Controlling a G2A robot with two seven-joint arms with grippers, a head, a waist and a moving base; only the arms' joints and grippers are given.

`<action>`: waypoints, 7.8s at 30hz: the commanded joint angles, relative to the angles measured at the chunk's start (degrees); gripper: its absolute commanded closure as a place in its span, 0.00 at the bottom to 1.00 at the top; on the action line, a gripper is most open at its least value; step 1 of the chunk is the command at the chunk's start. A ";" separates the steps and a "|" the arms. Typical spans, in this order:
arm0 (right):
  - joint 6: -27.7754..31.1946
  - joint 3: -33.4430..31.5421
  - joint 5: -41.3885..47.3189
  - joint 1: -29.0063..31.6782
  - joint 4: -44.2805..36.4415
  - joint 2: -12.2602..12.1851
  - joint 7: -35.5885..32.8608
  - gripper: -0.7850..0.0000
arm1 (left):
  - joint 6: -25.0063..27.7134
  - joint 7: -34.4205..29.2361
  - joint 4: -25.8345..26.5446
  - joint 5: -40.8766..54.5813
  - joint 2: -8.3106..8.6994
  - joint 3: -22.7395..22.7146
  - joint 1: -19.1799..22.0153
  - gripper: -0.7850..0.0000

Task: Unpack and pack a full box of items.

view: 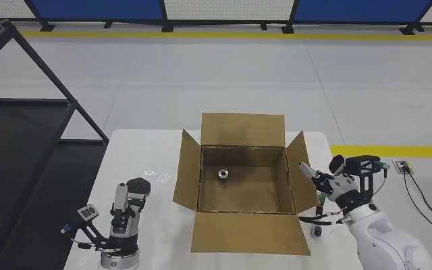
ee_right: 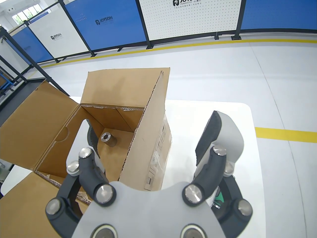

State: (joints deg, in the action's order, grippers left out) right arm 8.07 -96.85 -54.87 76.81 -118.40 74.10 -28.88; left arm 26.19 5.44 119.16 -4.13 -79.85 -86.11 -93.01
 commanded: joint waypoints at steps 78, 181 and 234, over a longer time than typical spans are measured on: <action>32.72 -1.11 6.55 -15.43 38.80 -10.05 -24.73 0.29 | -4.74 -5.61 5.61 -10.17 1.08 -7.00 -5.89 0.00; 10.41 -8.26 12.28 1.45 8.42 -16.69 -13.72 1.00 | -4.74 -5.61 5.61 -10.17 1.08 -7.00 -5.89 0.00; -5.85 33.48 18.98 -36.95 0.60 -15.95 -27.43 1.00 | -4.74 -5.61 5.61 -10.17 1.08 -7.00 -5.89 0.00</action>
State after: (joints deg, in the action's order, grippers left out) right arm 3.46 -66.46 -34.75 42.04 -119.73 57.69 -56.94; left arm 21.45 -0.17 124.77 -14.30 -78.77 -93.11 -98.90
